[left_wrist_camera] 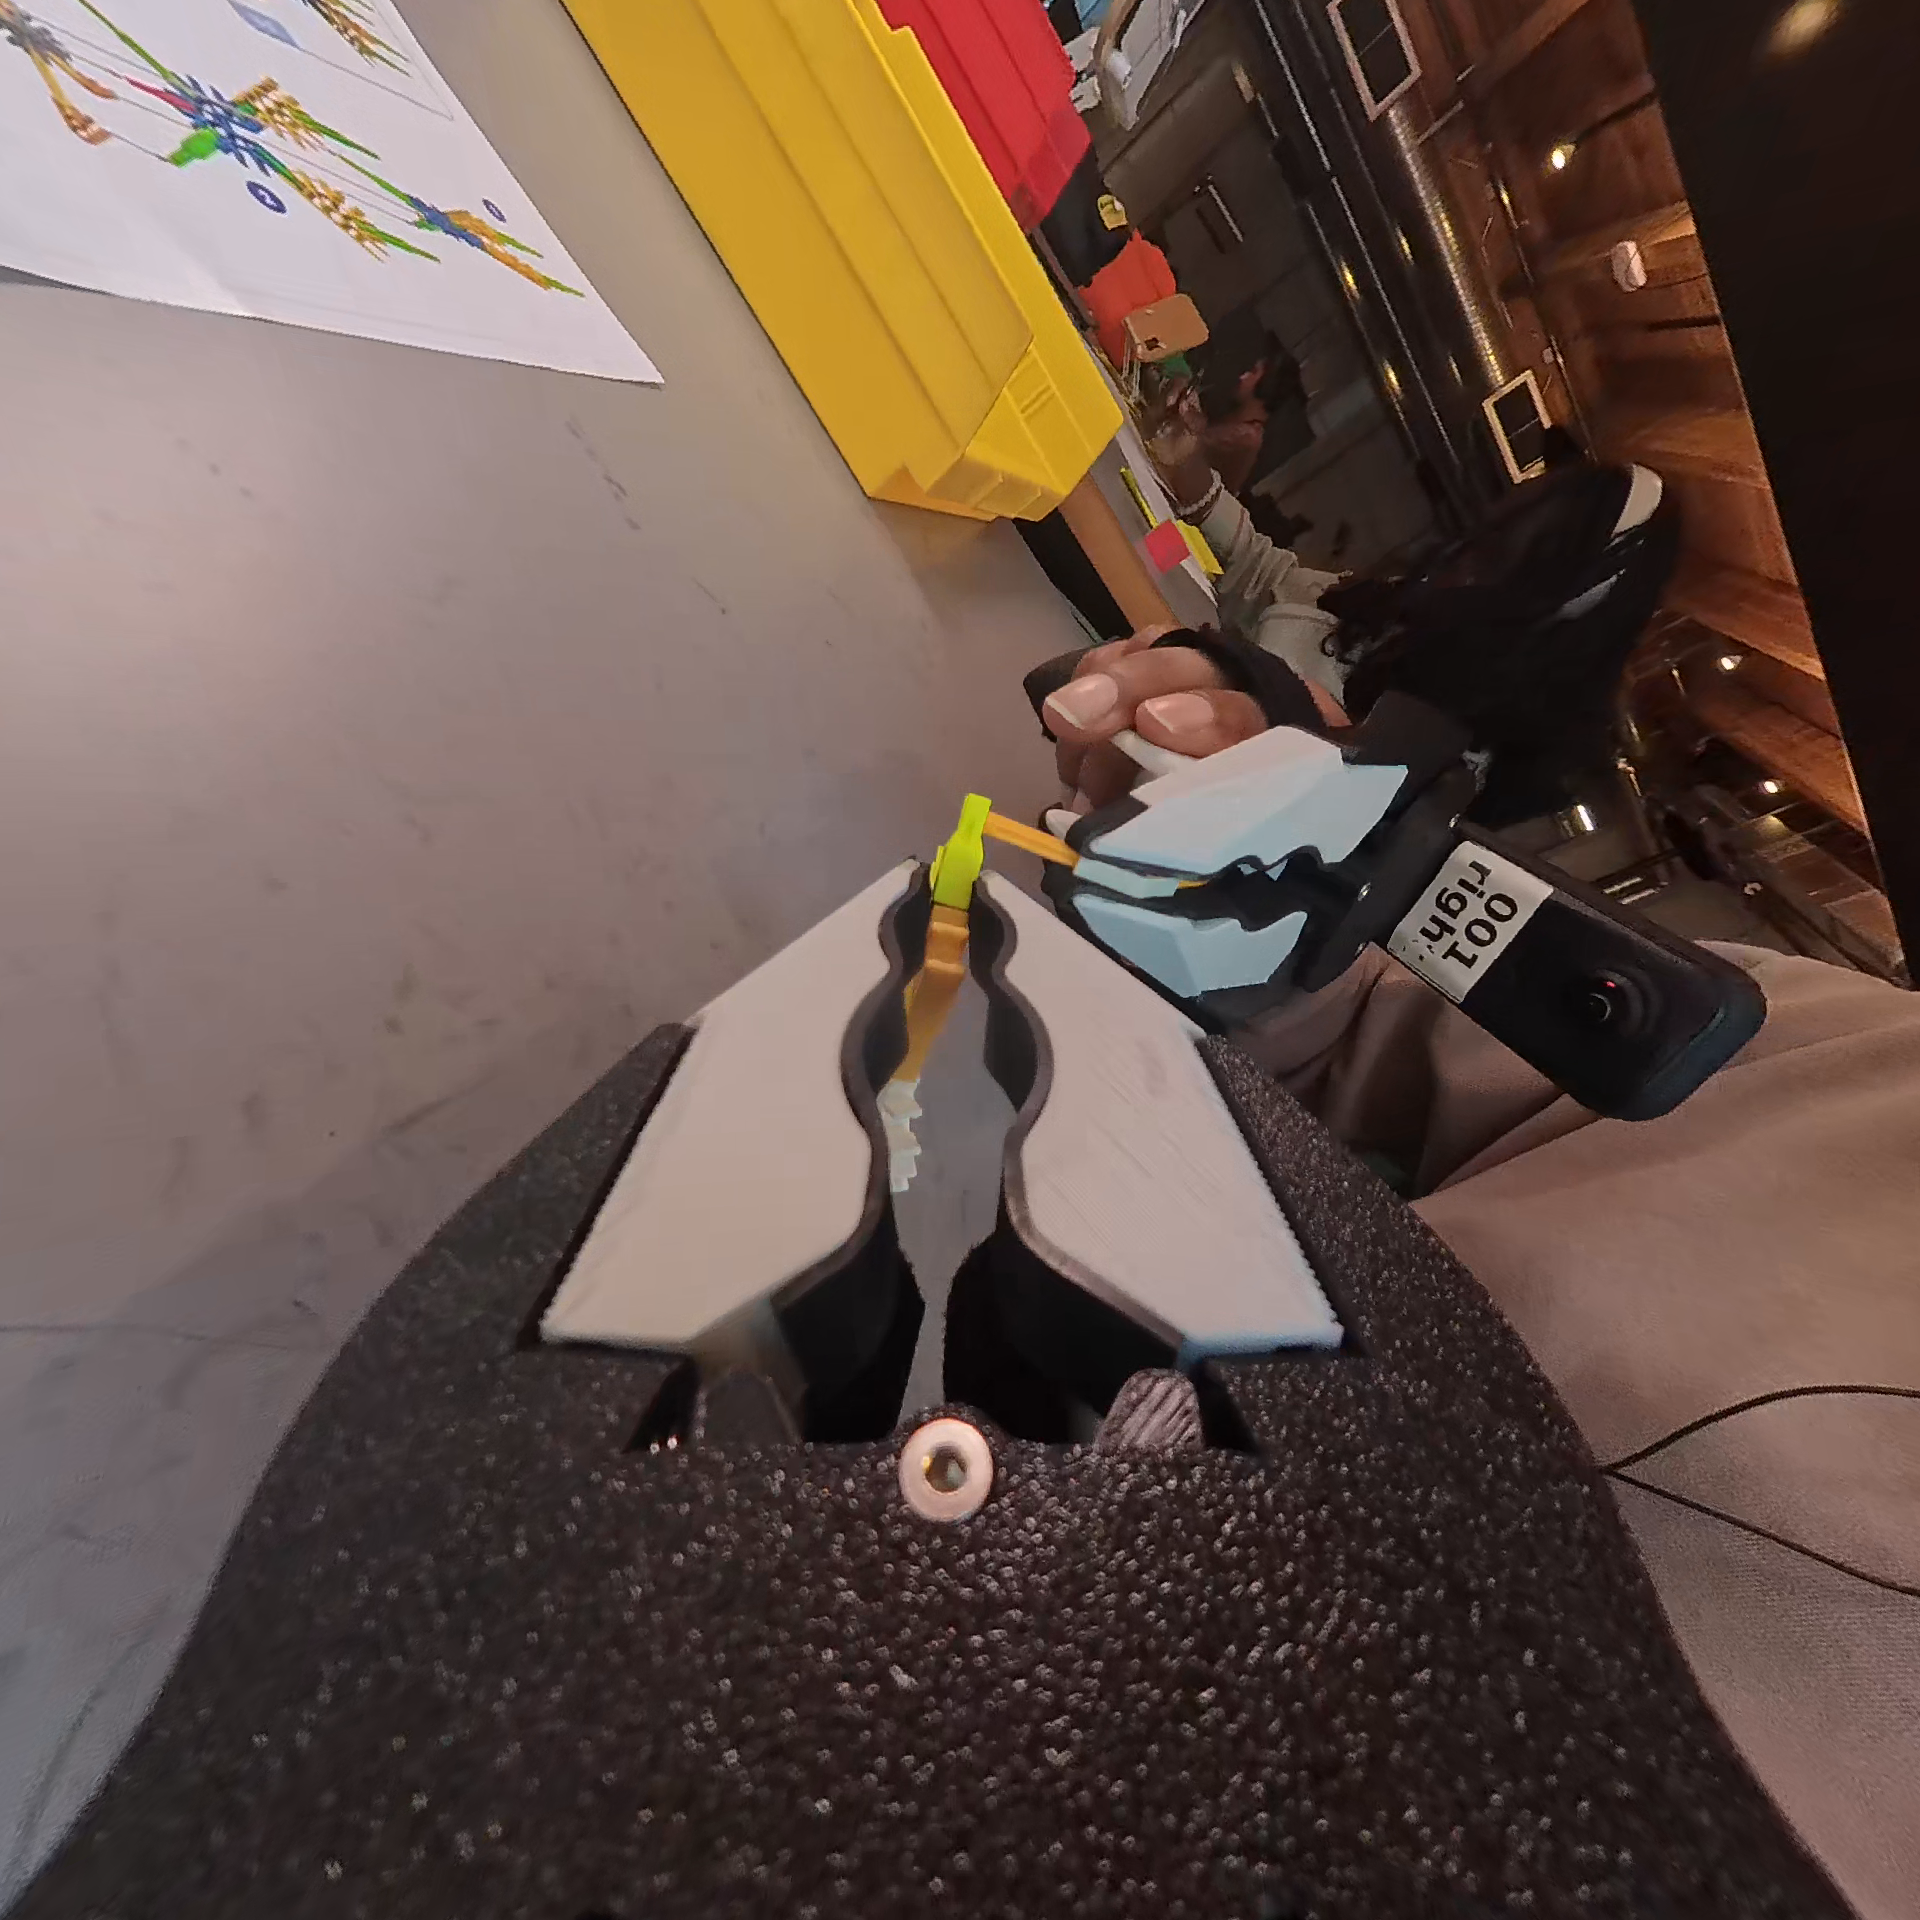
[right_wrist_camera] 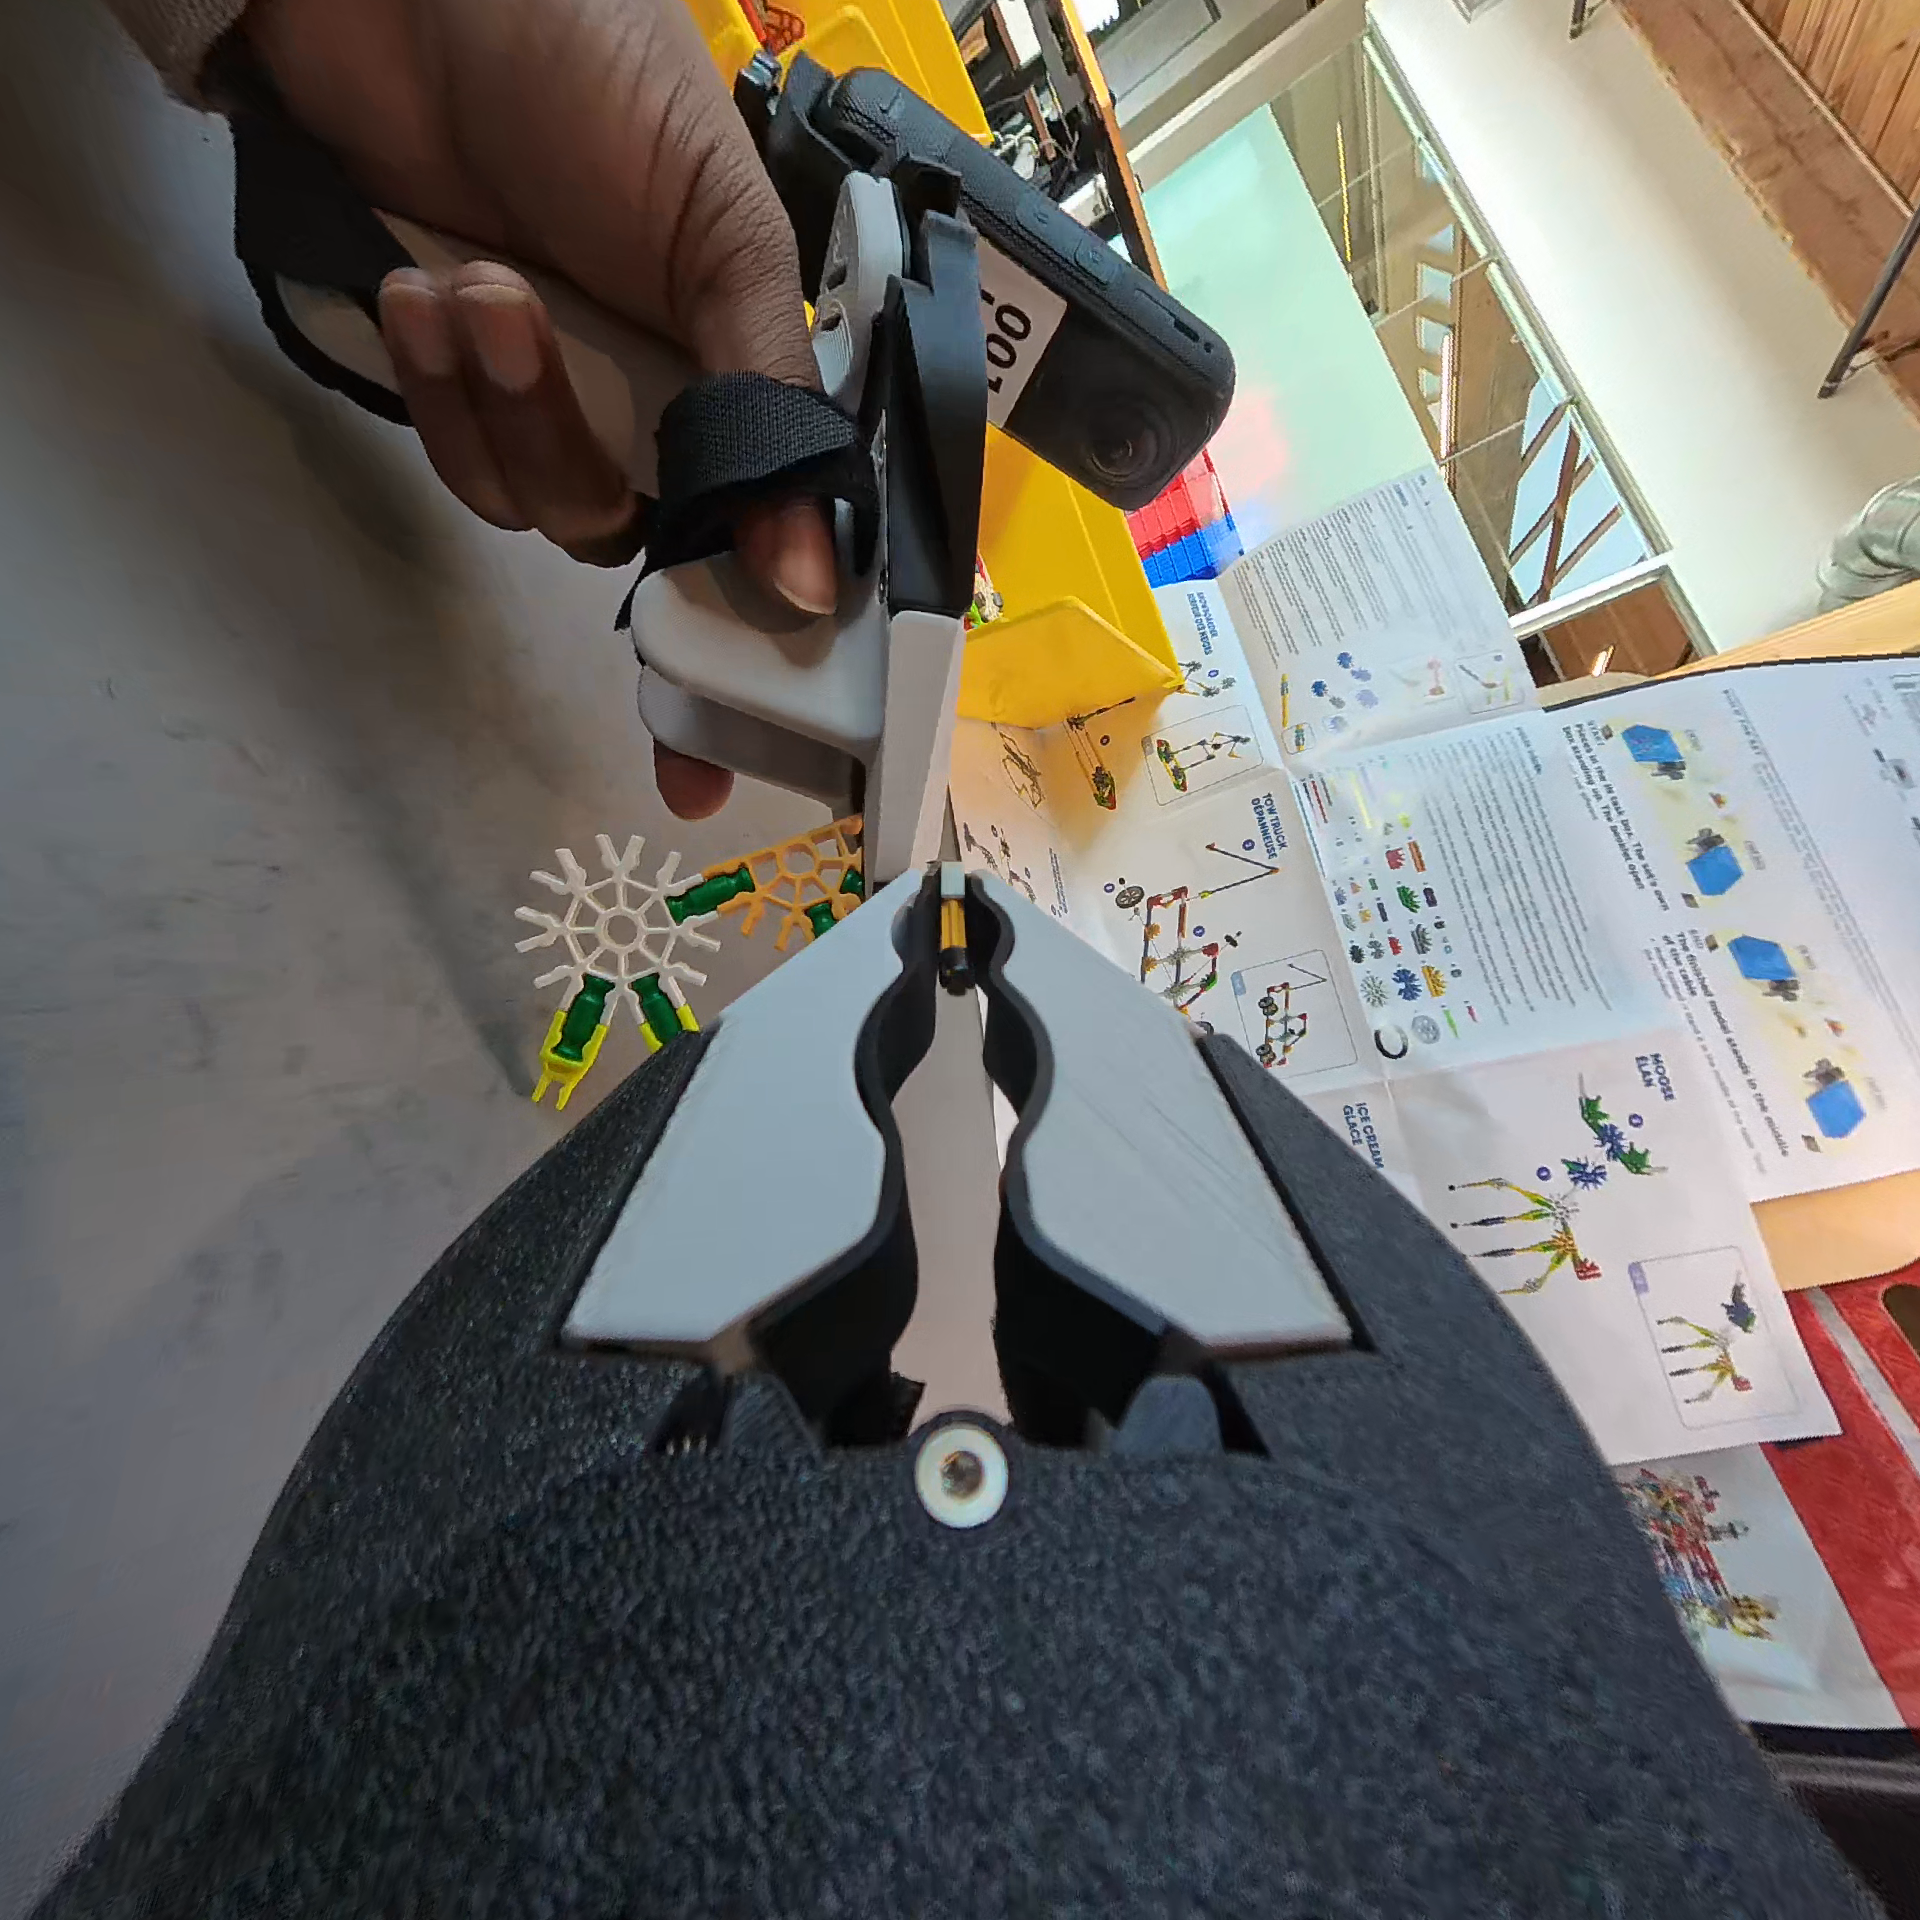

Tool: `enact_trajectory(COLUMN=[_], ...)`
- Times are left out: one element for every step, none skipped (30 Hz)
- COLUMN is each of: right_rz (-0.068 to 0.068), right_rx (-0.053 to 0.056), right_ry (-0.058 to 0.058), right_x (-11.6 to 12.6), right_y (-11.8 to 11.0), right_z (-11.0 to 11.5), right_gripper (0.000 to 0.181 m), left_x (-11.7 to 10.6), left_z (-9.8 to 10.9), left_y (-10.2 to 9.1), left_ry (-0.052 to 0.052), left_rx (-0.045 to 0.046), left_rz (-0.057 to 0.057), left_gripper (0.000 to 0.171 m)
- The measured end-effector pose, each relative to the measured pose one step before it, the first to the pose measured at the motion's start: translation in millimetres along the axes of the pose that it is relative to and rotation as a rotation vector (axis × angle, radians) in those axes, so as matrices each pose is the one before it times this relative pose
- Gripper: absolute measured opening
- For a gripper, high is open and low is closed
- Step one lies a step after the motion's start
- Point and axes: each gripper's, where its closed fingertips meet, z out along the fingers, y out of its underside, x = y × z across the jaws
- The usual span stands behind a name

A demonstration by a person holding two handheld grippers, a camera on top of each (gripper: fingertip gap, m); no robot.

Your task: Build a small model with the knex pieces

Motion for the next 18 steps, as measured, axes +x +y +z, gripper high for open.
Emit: enact_trajectory(right_rz=[0.016,0.0706,0.1234,0.1512,0.1462,0.1279,0.1023,0.0796,0.0548,0.0237,0.0248,0.0261,0.0173,0.0034,-0.0035,0.0343,0.0676,-0.1114], right_rx=[0.0075,0.0167,0.0252,0.0335,0.0462,0.0381,0.0356,0.0285,0.0138,0.0102,0.007,0.0092,0.0018,-0.0049,-0.0033,0.0655,0.0343,-0.1111], right_ry=[-0.0108,-0.0151,-0.0313,-0.0463,-0.0511,-0.0578,-0.0535,-0.05,-0.0443,-0.0284,-0.0373,-0.0281,-0.0256,-0.0225,-0.0256,-0.235,-0.1332,0.0786], right_x=[-0.55,0.91,1.24,1.89,2.0,0.05,-0.59,-1.92,-2.84,-2.56,-4.3,-2.73,-2.35,-2.76,-4.02,-38.16,-26.39,4.07], right_y=[-0.67,-0.84,-0.37,-0.48,-2.69,-1.81,-1.88,-1.81,-0.82,-1.05,-0.86,-1.02,0.1,0.17,-0.4,-12.91,-9.91,13.45], right_z=[-0.69,-0.56,-0.41,-0.88,-2.22,-1.76,-2.0,-2.1,-1.5,-1.0,-0.53,-0.43,-0.47,-0.48,-0.44,-1.91,9.7,12.45], right_gripper=[0.001,0.001,0.0,0.002,0.001,0.002,0.001,0.0,0.0,0.0,0.0,0.0,0.001,0.0,0.0,0.001,0.001,0.002], left_x=[0.33,0.57,0.42,0.38,1.47,1.77,1.75,1.98,1.67,1.46,1.24,1.45,1.47,1.78,-0.86,-11.64,-16.83,-6.92], left_z=[0.17,0.0,-0.06,-0.32,-0.36,-0.31,0.18,0.4,0.54,0.43,0.42,0.18,0.38,0.7,0.63,-2.12,-6.59,-8.58], left_y=[1.01,0.13,-0.28,0.12,-0.07,-0.03,0.65,0.56,0.69,0.4,0.06,-0.19,0.08,0.81,0.19,-2.15,-5.42,-7.02], left_ry=[0.0035,-0.0011,-0.0072,-0.0064,0.0031,0.0034,0.0013,0.0047,0.0053,0.0036,0.0041,0.0063,0.0075,0.0082,-0.0106,-0.0658,-0.063,-0.0005], left_rx=[-0.00706,-0.00622,-0.00576,-0.00647,-0.00303,-0.00285,-0.00587,-0.00431,-0.00468,-0.00303,-0.00207,-0.0014,-0.00166,-0.00252,0.00265,0.01415,0.02488,0.02187], left_rz=[0.0067,0.0164,0.0232,0.0232,0.0158,0.0136,0.0166,0.0104,0.0057,0.0056,0.0042,0.002,0.0003,0.0015,-0.0029,0.0103,0.0031,-0.021], left_gripper=[0.006,0.006,0.005,0.005,0.006,0.006,0.006,0.006,0.007,0.007,0.007,0.007,0.007,0.007,0.007,0.005,0.005,0.005])
